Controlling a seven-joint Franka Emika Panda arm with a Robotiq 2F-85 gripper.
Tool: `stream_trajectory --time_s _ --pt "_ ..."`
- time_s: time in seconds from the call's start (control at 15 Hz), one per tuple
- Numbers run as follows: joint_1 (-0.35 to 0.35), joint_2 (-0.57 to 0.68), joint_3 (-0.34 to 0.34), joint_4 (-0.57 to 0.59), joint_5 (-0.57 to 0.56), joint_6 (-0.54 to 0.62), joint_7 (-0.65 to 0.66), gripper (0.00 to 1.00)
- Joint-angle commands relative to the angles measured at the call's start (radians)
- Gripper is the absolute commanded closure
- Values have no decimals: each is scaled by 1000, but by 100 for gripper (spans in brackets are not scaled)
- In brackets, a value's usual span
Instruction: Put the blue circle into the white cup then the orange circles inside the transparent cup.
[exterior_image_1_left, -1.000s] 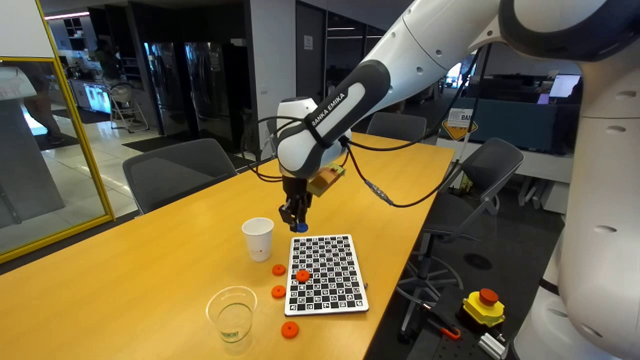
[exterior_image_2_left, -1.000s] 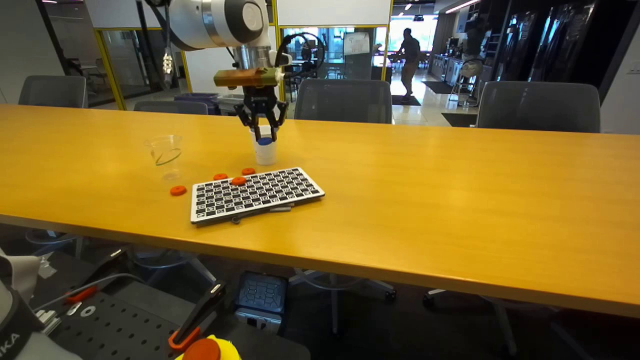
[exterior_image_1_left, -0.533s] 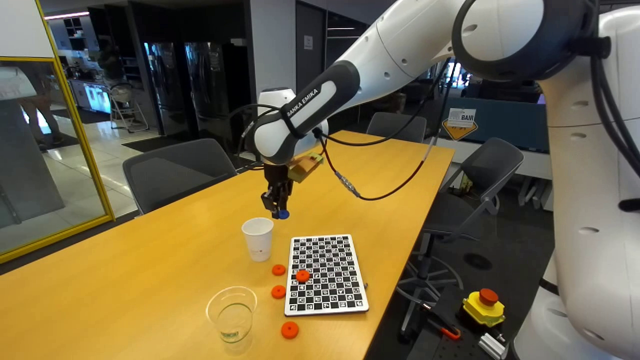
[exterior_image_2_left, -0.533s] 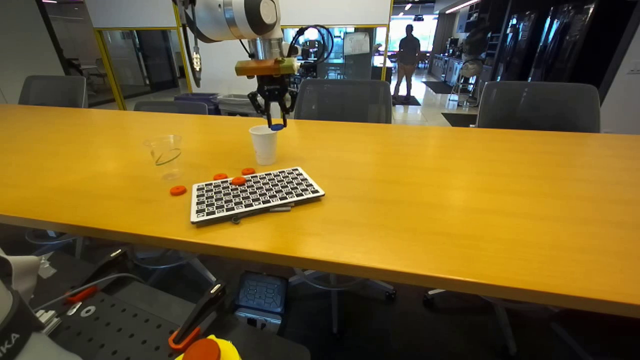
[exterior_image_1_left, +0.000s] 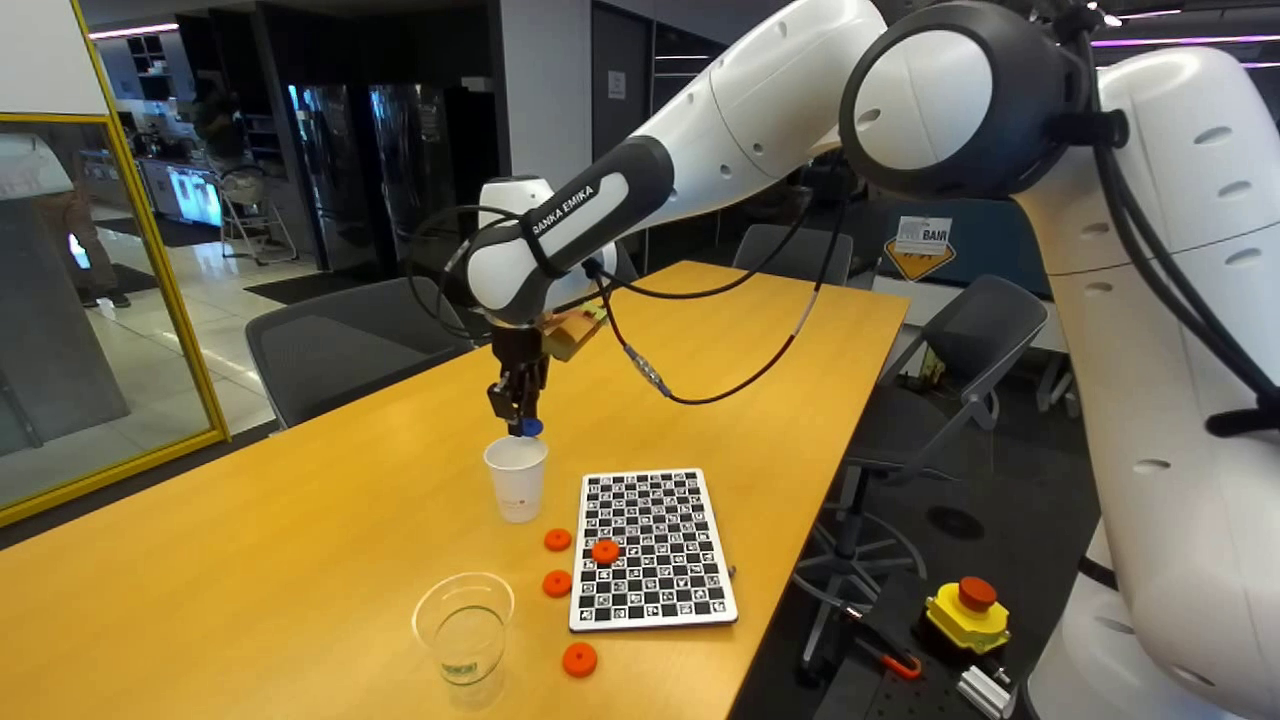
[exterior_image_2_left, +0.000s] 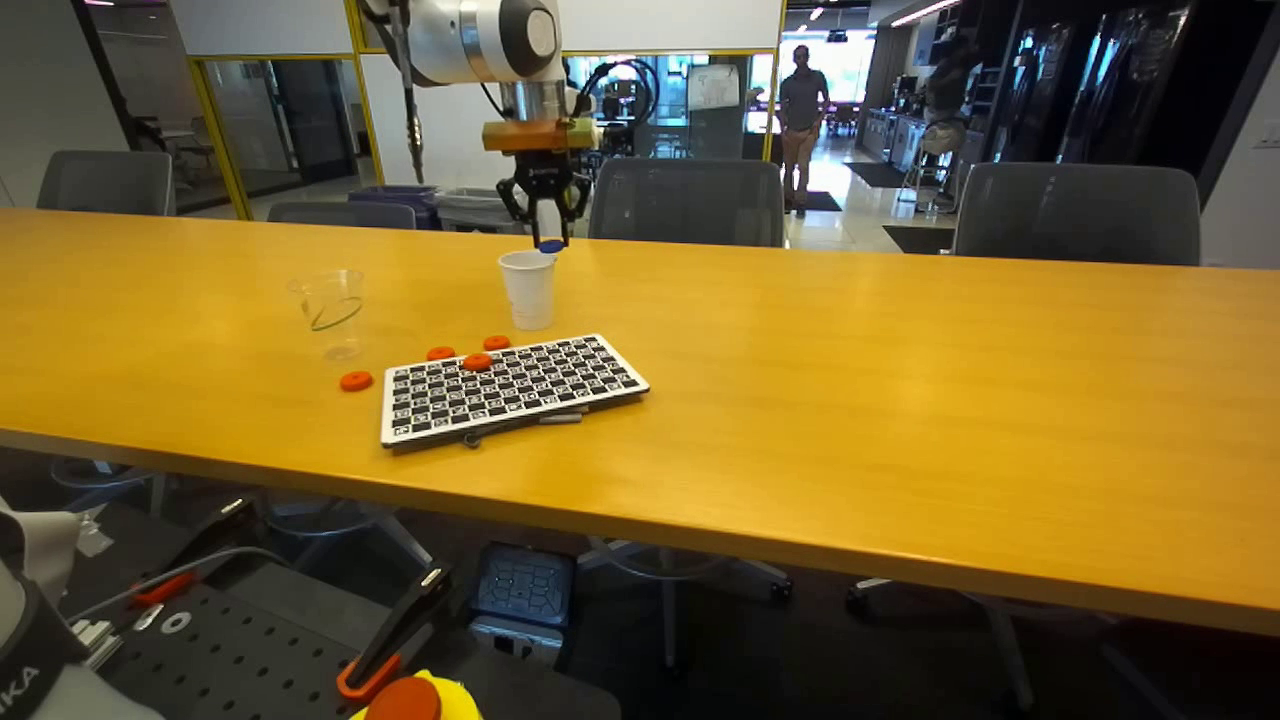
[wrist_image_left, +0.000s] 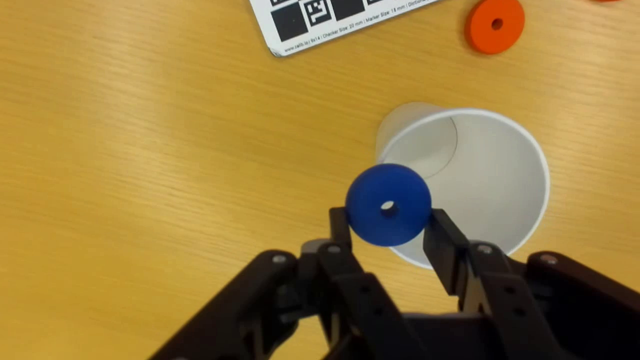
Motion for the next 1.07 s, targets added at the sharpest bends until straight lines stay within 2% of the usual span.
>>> stream_trajectory --time_s 0.0,0.73,0.8,0.87,1.0 --pt "-9 25 26 64 32 -42 -56 75" --pt "-15 33 55 75 89 -114 -140 75" --pt "-14 32 55 75 91 -119 -139 33" --pt "-14 32 54 76 94 -123 -140 31" --pt "-7 25 48 69 84 -120 -125 19"
